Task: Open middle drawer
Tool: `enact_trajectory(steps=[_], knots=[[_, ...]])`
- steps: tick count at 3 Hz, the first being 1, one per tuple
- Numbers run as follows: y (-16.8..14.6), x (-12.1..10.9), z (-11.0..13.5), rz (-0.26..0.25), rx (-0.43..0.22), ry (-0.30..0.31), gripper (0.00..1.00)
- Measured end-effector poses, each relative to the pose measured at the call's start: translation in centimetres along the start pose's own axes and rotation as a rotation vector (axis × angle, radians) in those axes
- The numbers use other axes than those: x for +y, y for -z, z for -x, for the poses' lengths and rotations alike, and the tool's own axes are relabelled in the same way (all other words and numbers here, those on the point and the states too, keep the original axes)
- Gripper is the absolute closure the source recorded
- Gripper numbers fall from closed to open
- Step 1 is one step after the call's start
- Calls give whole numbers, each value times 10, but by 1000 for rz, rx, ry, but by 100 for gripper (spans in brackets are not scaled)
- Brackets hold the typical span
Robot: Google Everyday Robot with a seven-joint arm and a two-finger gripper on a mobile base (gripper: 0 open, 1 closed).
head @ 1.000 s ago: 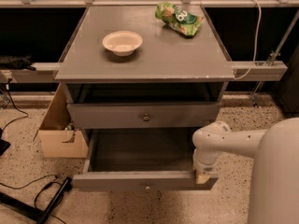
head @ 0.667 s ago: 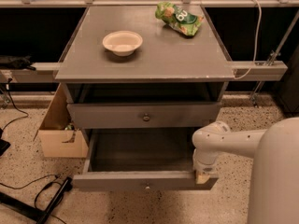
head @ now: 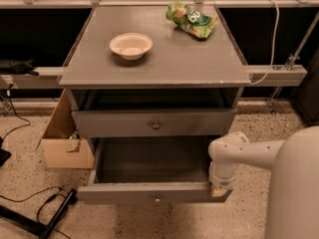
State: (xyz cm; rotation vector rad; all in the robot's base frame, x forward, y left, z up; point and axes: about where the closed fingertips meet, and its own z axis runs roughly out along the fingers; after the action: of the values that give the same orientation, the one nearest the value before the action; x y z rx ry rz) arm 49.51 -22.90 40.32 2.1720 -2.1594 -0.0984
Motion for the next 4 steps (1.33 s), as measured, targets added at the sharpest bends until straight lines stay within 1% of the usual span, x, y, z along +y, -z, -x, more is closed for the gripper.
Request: enact_trajectory(steps=[1, 2, 3, 4], knots=[[0, 1, 3, 0, 0, 0, 100], [-3, 8, 1, 22, -11, -4, 100], [-3, 8, 1, 22, -11, -4, 82], [-3, 8, 1, 22, -11, -4, 58]])
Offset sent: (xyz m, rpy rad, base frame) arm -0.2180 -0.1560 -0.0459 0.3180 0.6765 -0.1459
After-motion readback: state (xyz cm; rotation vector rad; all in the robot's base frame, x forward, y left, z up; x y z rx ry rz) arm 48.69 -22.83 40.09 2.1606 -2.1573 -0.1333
